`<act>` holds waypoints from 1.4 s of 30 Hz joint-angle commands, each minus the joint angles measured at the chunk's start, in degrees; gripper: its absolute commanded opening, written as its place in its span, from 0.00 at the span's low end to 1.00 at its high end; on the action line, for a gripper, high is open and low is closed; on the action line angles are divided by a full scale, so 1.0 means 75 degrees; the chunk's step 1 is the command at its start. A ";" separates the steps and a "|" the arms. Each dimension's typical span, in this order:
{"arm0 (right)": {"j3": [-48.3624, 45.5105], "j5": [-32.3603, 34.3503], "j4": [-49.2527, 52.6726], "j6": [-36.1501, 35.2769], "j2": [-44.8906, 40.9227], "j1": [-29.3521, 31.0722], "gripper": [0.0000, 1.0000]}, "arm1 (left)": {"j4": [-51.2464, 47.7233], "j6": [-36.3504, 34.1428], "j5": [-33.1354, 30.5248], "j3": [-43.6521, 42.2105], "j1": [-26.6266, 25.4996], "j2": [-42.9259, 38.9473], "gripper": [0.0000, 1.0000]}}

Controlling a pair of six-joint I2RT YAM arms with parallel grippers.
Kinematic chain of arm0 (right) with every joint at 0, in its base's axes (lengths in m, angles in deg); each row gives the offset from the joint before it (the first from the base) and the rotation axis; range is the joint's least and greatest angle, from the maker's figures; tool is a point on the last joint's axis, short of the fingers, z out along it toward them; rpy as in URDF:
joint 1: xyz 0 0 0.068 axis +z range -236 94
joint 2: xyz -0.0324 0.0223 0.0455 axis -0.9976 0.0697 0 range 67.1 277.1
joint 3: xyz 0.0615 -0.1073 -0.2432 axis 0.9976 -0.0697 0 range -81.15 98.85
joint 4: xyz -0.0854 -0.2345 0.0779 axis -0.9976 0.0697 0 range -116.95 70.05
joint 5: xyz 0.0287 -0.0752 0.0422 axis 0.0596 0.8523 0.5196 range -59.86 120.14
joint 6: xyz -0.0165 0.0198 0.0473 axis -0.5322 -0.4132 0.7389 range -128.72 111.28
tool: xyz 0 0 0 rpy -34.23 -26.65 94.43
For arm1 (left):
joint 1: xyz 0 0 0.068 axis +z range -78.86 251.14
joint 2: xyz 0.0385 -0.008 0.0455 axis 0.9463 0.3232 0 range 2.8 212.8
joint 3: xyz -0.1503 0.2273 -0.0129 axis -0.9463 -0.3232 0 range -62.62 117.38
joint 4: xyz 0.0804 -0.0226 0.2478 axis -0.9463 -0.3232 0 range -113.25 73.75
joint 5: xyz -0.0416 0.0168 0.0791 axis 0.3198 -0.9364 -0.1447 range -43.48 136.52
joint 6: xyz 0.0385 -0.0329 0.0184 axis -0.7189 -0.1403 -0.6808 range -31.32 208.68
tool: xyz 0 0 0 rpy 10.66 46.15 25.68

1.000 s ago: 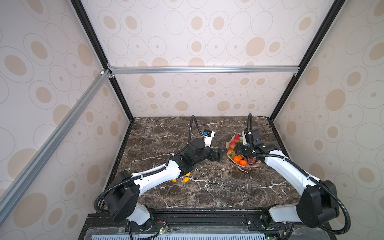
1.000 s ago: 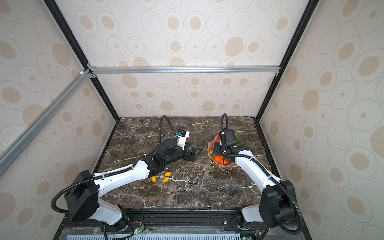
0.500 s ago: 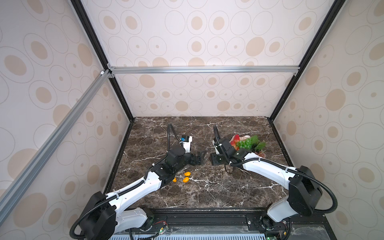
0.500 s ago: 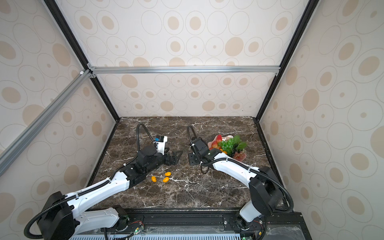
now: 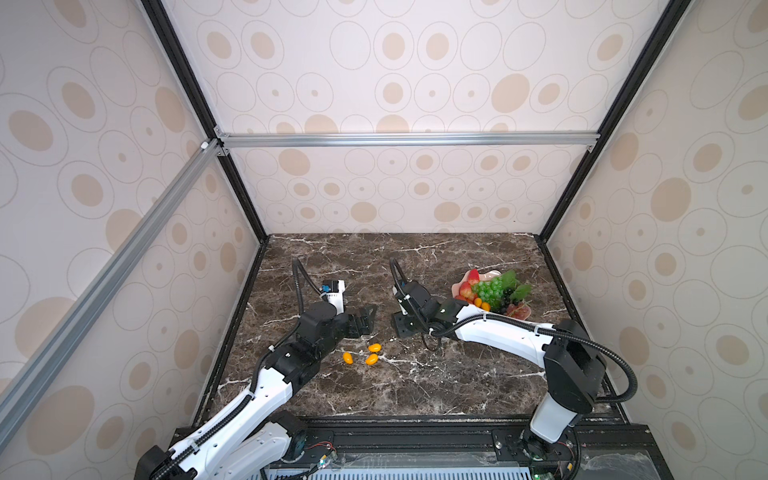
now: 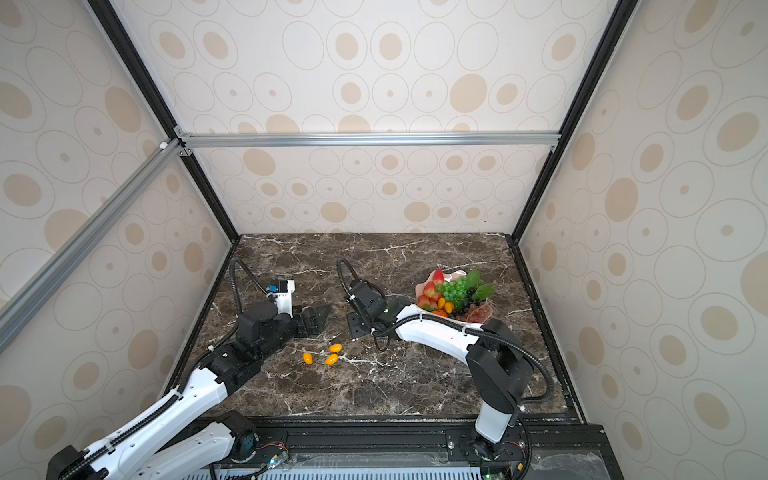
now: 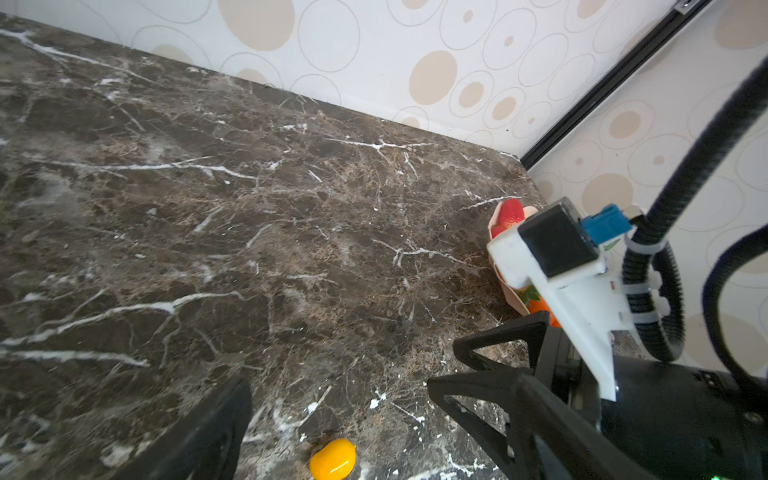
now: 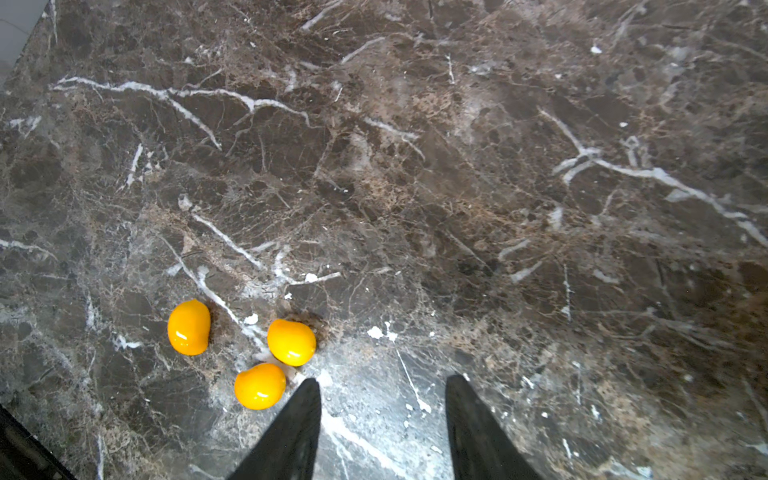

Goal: Place and organize the fake fruits in the fruit bowl
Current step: 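Move the right gripper back over the remaining yellow fruits, then lower the right gripper onto a yellow fruit and close on it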

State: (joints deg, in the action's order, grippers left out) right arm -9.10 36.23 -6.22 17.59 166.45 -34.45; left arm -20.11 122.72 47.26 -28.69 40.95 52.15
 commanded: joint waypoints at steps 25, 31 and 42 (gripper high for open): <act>0.3178 -0.0902 0.1564 -0.1269 0.2777 0.1304 0.51 | -0.2709 0.1020 -0.0588 -0.0411 0.1751 -0.2419 0.99; 0.3506 -0.1607 0.1508 -0.1158 0.3121 0.1423 0.50 | -0.3156 0.1291 -0.1123 -0.0301 0.1958 -0.2779 0.99; 0.4116 -0.1752 0.1702 -0.1022 0.3804 0.1660 0.48 | -0.3484 0.1508 -0.1611 -0.0171 0.2021 -0.3135 0.99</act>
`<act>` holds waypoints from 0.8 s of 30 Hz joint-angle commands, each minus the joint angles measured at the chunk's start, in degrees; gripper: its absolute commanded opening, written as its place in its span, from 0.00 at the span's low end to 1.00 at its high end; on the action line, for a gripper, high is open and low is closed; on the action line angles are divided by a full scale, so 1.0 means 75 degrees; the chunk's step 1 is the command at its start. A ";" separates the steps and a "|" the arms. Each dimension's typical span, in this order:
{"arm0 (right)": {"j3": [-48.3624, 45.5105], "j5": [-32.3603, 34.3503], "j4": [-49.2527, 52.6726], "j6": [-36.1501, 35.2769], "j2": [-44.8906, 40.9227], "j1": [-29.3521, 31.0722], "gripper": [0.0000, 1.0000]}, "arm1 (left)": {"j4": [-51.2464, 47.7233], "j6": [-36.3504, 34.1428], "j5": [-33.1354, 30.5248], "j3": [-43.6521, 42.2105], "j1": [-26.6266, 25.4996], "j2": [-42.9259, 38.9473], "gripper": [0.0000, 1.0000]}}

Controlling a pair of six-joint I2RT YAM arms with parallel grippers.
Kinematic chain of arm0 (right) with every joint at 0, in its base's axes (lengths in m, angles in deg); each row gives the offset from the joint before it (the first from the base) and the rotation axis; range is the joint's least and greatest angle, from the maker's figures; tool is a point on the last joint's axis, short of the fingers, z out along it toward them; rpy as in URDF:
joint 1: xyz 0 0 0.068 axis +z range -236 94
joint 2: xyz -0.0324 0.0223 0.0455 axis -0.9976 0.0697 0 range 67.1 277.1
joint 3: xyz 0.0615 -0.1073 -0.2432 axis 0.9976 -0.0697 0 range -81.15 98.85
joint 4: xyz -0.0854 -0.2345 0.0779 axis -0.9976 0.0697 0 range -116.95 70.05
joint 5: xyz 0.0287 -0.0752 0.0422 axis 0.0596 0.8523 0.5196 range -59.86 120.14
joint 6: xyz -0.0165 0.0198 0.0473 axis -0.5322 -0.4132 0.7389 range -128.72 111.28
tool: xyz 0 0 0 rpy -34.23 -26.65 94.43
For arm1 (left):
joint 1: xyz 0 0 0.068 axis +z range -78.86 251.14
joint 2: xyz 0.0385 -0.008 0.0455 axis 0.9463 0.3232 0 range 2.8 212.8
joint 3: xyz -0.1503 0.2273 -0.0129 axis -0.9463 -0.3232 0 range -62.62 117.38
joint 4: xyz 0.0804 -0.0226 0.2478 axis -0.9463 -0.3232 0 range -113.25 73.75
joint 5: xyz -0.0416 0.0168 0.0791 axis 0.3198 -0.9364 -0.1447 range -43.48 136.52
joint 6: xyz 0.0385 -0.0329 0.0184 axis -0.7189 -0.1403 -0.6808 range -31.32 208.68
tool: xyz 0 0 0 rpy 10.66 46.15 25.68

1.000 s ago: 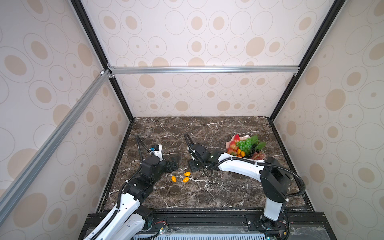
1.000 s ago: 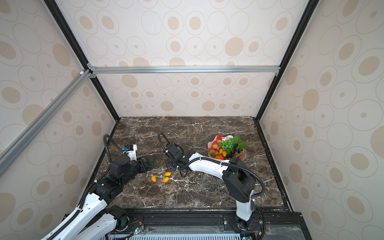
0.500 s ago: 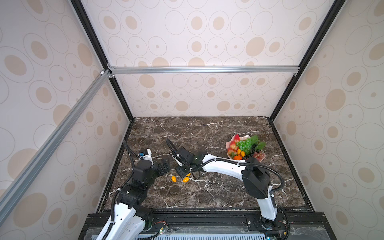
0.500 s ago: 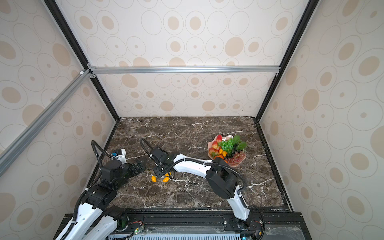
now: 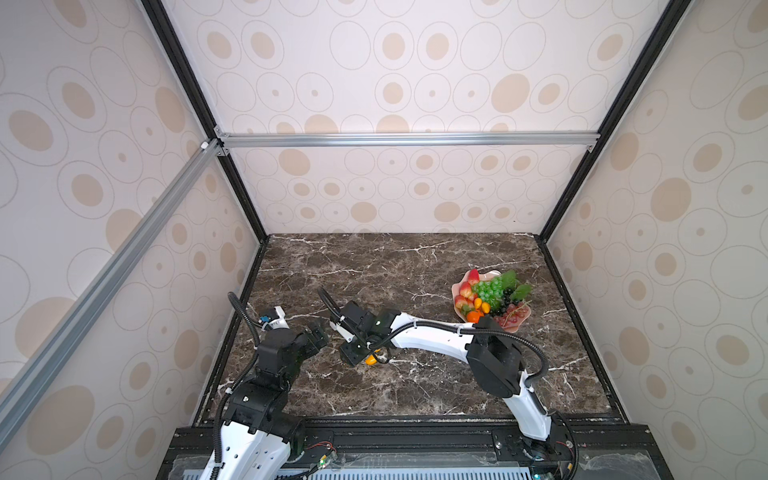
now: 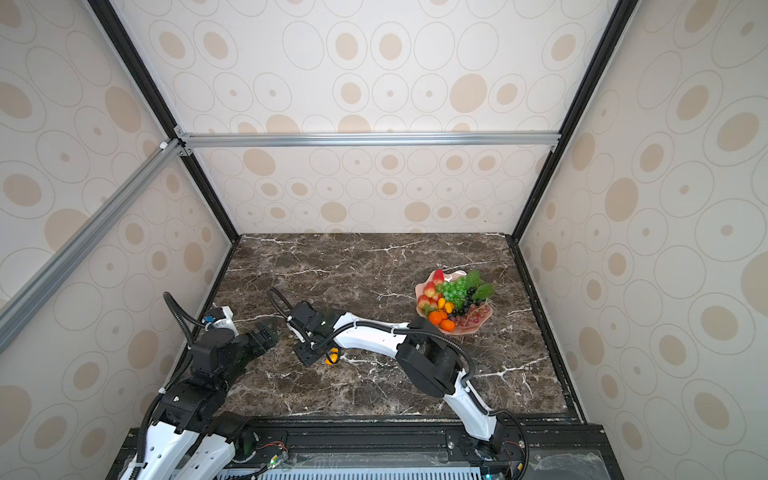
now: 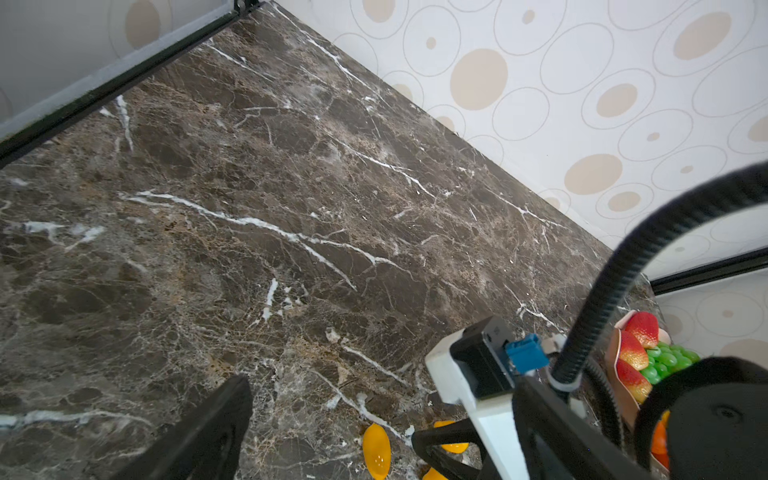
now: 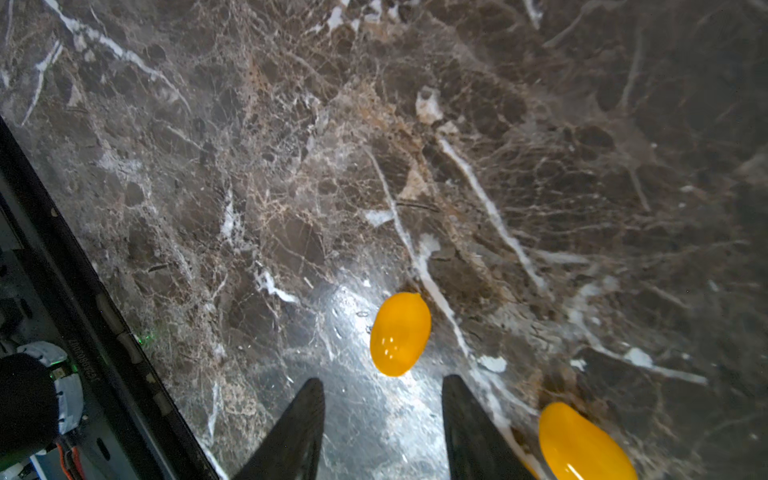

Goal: Place and organize the fake fruits in the fruit bowl
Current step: 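Lower the right gripper onto a yellow fruit and close on it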

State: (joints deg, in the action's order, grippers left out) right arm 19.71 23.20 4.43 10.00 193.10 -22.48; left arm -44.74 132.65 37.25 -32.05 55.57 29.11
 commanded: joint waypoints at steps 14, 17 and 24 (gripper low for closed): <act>0.0990 0.0566 0.0804 -0.0172 0.0976 0.0104 0.45 | -0.0064 0.0065 -0.0159 0.0249 0.0072 -0.0032 0.99; 0.0981 0.0654 0.0799 -0.0187 0.1021 0.0105 0.44 | -0.0028 0.0021 -0.0111 0.0245 0.0073 -0.0009 0.99; 0.1028 0.0749 0.0750 -0.0187 0.1188 0.0104 0.43 | 0.0060 -0.0048 -0.0017 0.0201 0.0073 -0.0002 0.99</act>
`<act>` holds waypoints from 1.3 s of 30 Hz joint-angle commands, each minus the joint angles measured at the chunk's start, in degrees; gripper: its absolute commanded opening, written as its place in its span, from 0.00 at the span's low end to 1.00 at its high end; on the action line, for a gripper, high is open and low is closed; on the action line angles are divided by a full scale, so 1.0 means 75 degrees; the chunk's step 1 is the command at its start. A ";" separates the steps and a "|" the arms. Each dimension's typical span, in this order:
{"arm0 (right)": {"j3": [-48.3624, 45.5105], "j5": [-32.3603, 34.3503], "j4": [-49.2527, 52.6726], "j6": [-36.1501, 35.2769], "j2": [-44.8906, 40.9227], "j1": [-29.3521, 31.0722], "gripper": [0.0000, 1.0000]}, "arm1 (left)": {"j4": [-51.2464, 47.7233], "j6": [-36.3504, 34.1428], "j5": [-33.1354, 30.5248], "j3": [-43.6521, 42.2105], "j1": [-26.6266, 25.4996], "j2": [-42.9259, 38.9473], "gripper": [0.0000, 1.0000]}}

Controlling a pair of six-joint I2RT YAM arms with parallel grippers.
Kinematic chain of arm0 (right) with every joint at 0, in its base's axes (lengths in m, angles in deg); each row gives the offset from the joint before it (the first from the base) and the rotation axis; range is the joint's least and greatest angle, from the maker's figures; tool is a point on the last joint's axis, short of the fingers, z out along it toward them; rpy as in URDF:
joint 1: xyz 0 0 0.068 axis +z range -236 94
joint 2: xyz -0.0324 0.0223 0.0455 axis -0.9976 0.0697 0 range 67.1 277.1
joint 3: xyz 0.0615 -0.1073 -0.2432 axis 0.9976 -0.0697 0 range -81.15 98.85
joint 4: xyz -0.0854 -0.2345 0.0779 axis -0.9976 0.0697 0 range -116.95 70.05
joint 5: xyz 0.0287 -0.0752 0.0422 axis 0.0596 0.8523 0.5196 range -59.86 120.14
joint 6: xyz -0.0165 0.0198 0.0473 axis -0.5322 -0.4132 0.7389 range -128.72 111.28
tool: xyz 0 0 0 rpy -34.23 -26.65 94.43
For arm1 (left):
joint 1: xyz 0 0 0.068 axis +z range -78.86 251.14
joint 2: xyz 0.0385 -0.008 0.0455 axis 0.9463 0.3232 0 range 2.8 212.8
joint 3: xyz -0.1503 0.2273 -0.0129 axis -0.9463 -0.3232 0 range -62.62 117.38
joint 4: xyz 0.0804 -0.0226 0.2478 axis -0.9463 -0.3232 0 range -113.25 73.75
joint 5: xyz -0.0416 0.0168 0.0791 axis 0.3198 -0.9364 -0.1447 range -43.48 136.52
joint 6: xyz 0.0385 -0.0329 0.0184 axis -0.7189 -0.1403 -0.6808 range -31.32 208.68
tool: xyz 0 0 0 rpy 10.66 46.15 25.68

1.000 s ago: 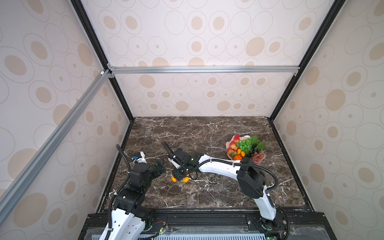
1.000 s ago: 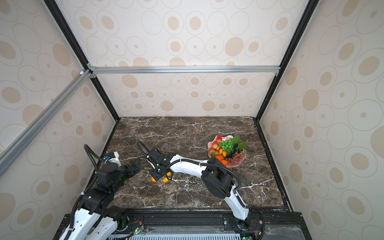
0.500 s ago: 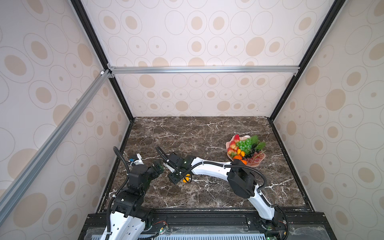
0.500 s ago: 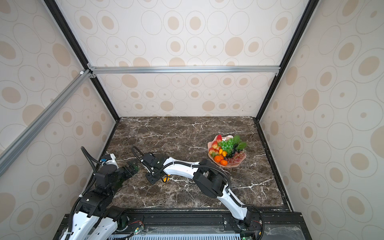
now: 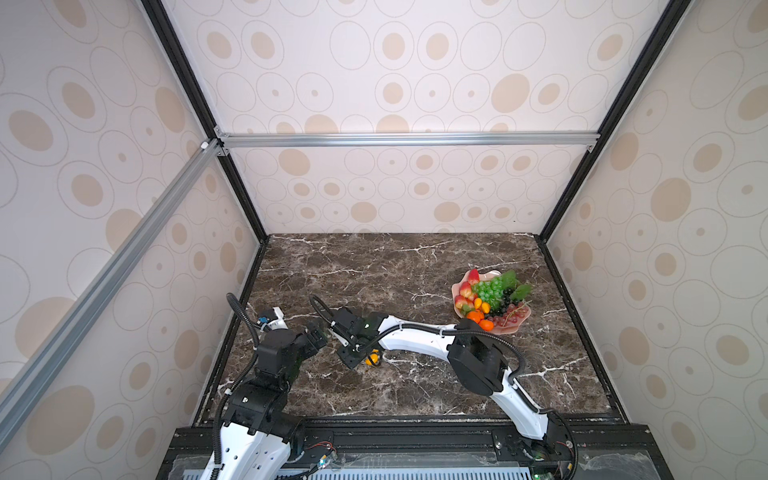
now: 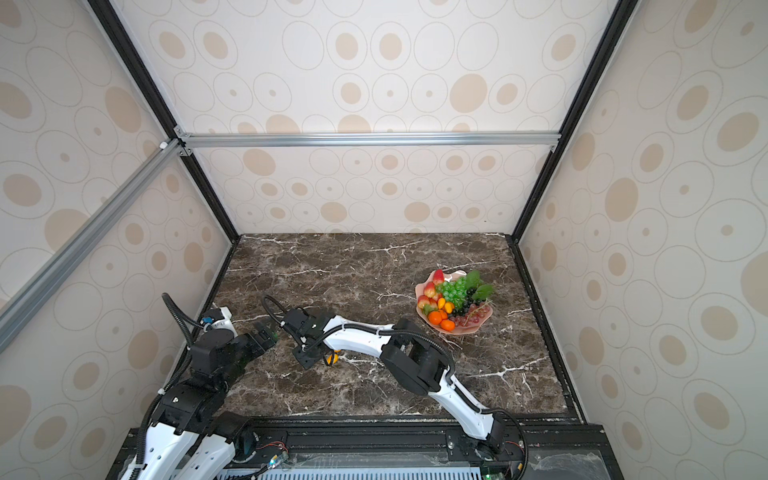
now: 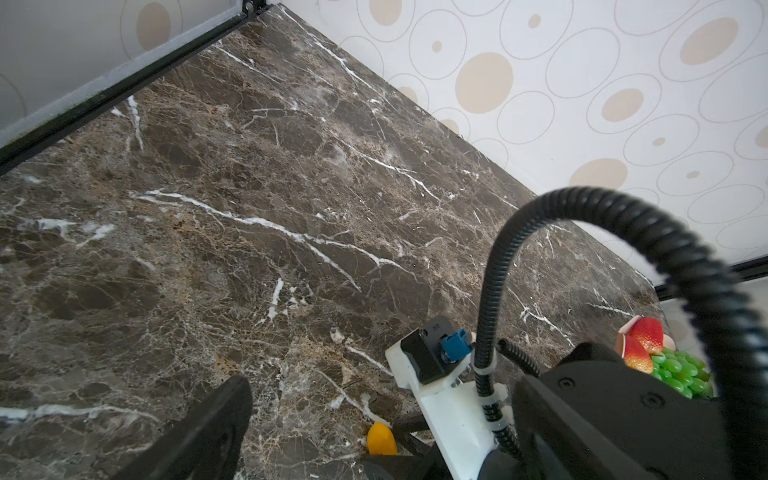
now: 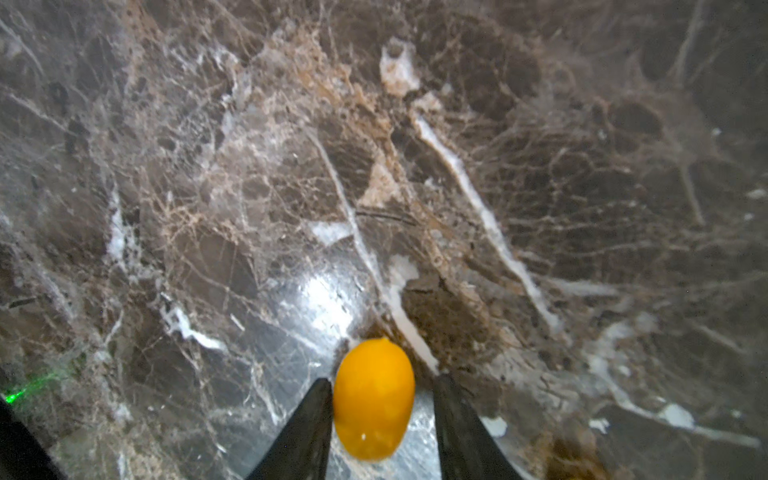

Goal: Place and organize the fake fruits in the fruit bowl
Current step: 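Lower the right gripper onto a yellow fruit and close on it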

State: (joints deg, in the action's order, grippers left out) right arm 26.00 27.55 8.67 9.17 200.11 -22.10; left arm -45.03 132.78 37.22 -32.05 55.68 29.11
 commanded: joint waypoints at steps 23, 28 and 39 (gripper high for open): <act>-0.0694 0.0272 -0.0485 0.0400 -0.0507 0.0049 0.32 | 0.1012 -0.0631 0.0556 -0.0111 0.0060 -0.0206 0.99; -0.1235 0.0287 -0.0911 0.0541 -0.1208 0.0015 0.30 | 0.1557 -0.0916 0.1002 -0.0083 0.0062 0.0131 0.99; -0.2984 0.0251 -0.1780 0.1032 -0.2998 -0.0479 0.27 | 0.3110 -0.1204 0.2272 -0.0047 0.0047 0.1140 0.99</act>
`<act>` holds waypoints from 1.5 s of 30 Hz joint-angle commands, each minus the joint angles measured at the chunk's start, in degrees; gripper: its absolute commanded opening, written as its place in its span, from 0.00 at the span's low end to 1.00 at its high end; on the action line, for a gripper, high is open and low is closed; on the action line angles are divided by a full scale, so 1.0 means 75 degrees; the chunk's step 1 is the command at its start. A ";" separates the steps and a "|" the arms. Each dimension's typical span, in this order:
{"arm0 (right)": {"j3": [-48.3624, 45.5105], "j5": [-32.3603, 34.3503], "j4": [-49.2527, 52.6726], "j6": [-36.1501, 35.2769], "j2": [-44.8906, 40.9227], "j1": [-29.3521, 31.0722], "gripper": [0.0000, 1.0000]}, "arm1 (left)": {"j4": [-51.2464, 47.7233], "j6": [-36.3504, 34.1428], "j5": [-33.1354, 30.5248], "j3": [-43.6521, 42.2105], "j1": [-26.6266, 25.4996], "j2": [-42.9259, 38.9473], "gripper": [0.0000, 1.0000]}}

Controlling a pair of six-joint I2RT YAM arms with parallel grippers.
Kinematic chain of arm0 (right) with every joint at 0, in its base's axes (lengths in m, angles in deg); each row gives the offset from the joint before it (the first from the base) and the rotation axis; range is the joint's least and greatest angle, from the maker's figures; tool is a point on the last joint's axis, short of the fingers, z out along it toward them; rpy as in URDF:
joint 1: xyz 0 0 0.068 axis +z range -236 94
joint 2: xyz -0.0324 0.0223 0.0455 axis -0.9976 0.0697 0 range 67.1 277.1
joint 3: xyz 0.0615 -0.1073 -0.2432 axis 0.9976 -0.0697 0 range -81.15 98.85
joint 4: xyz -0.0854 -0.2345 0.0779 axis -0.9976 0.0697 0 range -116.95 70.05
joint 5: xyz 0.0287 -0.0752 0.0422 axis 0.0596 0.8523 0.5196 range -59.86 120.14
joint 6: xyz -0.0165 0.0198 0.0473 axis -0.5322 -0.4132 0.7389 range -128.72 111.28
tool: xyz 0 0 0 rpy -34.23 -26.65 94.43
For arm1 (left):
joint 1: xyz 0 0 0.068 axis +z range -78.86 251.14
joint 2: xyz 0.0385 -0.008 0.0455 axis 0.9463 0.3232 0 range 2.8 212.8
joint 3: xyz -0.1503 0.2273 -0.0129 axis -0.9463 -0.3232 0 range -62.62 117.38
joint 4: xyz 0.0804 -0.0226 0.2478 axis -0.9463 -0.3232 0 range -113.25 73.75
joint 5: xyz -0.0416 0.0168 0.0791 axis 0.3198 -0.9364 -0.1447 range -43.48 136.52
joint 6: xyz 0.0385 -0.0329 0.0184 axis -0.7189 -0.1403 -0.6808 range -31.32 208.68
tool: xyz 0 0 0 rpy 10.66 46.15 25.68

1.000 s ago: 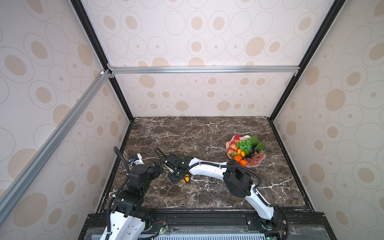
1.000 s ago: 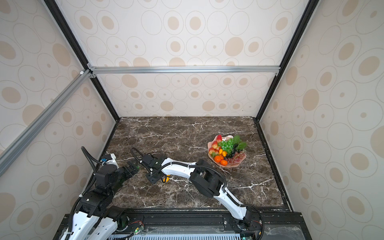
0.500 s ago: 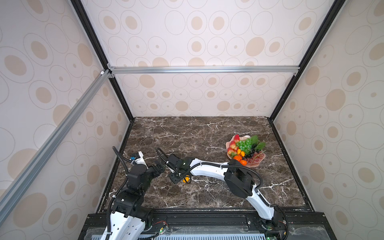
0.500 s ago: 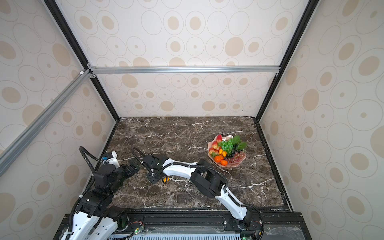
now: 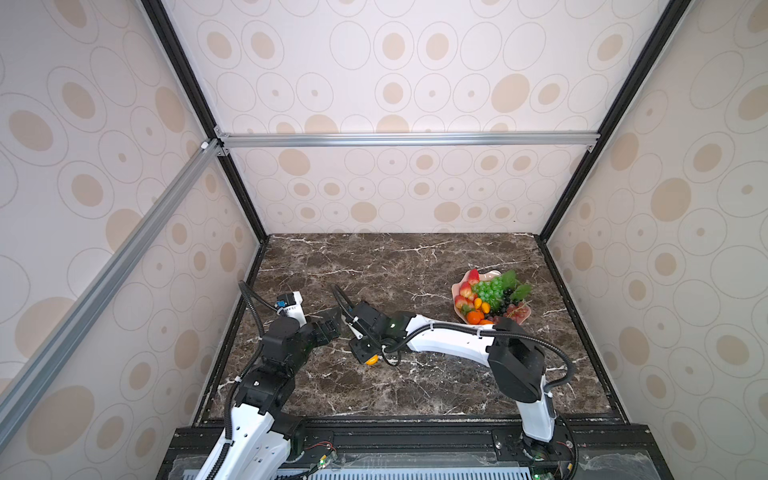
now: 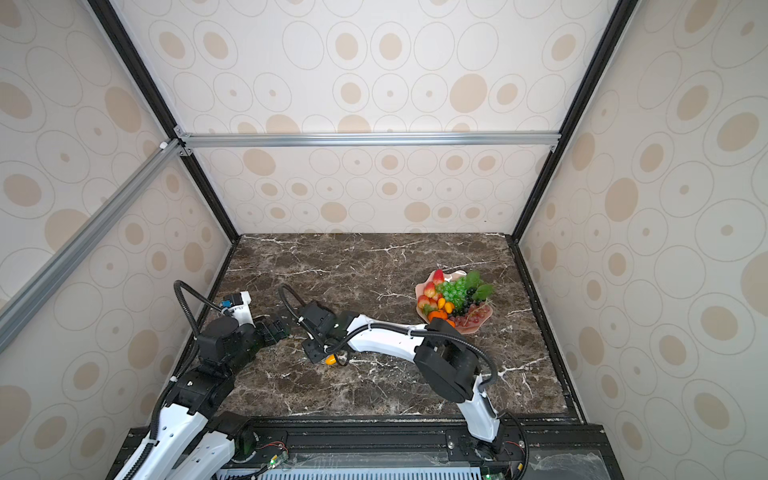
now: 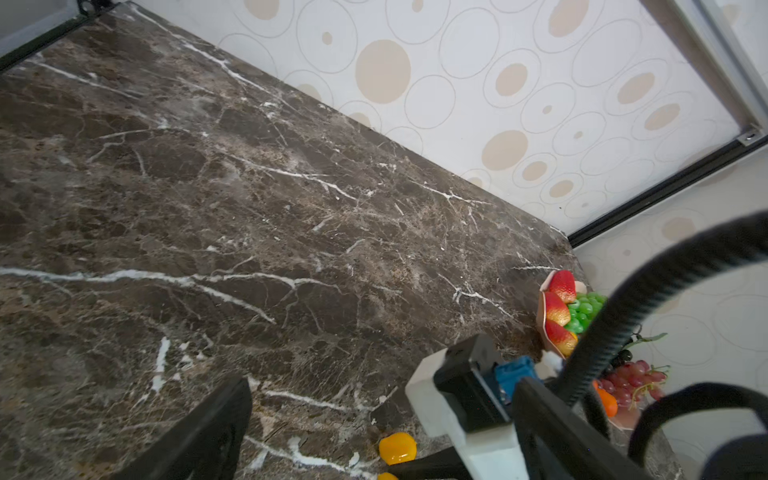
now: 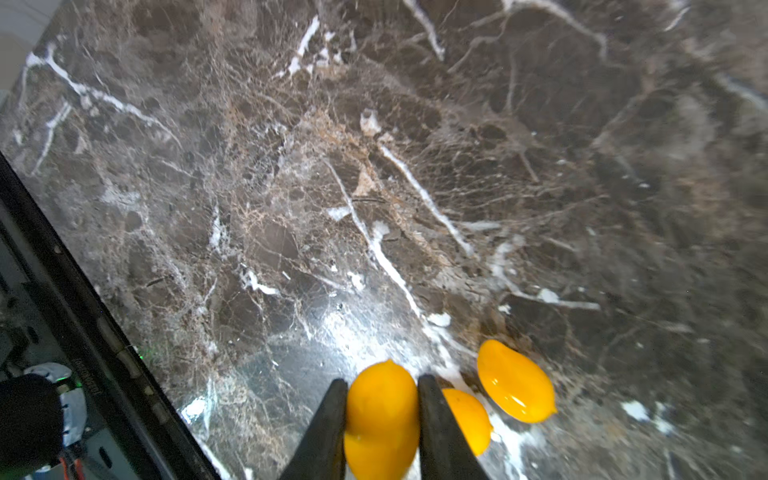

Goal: Place and organize the fake fruits in the fruit bowl
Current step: 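Lower the right gripper onto a yellow fruit and close on it, then lift the yellow fruit and carry it over the pink bowl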

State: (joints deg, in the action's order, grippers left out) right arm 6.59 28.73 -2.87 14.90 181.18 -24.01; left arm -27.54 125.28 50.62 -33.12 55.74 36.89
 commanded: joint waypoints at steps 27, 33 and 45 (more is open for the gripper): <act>-0.3874 0.0335 -0.0294 0.0464 -0.4417 -0.3734 0.26 | 0.4478 -0.0014 0.0426 0.0932 -0.2928 0.4163 0.99; -0.4235 0.0271 0.0020 0.0256 -0.4961 -0.5024 0.25 | 0.4925 -0.0116 0.0506 0.1718 -0.3534 0.5437 0.99; -0.3800 0.0433 0.0657 -0.0097 -0.4168 -0.6725 0.24 | 0.5162 -0.0157 0.0818 0.2997 -0.4291 0.7174 0.99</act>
State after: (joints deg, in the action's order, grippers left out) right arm -23.77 31.02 -0.84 15.47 147.70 -73.21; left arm 9.02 124.84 55.74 -13.43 24.79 89.54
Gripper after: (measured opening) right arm 0.245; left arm 0.986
